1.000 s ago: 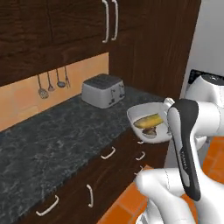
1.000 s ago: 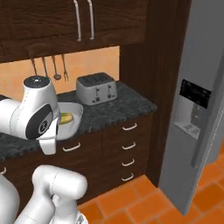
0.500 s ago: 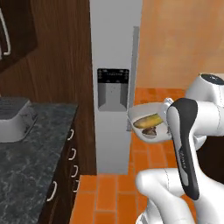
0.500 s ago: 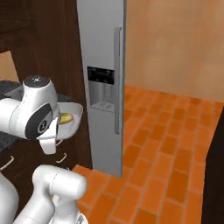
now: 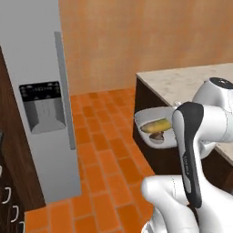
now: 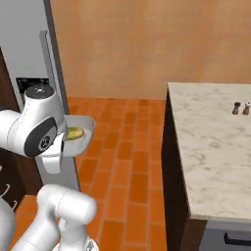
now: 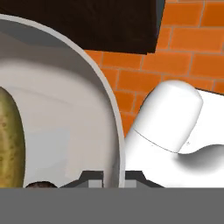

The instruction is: Take the meat container that has the shrimp and place it on the second highest rack of the freezer. Then take the vegetable container that has the cucumber and mushroom and place it on the highest rack of the freezer.

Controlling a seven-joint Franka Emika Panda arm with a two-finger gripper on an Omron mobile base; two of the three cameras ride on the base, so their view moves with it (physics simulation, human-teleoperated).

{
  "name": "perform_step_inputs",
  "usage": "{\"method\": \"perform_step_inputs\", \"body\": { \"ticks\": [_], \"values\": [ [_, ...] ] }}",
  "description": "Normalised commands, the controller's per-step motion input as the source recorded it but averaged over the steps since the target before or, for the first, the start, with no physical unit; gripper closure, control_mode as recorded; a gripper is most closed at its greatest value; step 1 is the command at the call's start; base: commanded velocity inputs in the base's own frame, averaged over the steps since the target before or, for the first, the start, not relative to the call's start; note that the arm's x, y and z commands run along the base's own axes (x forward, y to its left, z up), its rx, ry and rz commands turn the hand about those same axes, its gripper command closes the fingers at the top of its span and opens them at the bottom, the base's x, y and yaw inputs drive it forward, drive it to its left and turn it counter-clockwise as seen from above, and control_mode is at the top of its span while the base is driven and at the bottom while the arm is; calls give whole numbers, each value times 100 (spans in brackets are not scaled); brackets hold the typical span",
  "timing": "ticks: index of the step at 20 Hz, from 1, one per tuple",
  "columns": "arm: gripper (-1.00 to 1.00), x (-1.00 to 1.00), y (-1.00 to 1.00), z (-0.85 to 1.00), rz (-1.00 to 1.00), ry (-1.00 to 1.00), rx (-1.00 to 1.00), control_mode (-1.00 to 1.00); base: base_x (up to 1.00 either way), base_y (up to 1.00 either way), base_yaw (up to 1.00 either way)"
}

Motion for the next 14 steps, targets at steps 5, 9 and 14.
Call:
{"method": "perform_step_inputs", "body": {
  "ticks": [5,9,14],
  "values": [
    [100,0,0,0,0,0,0,100,84,-57,7],
    [100,0,0,0,0,0,0,100,94,1,19],
    [100,0,0,0,0,0,0,100,100,0,17]
  ]
}}
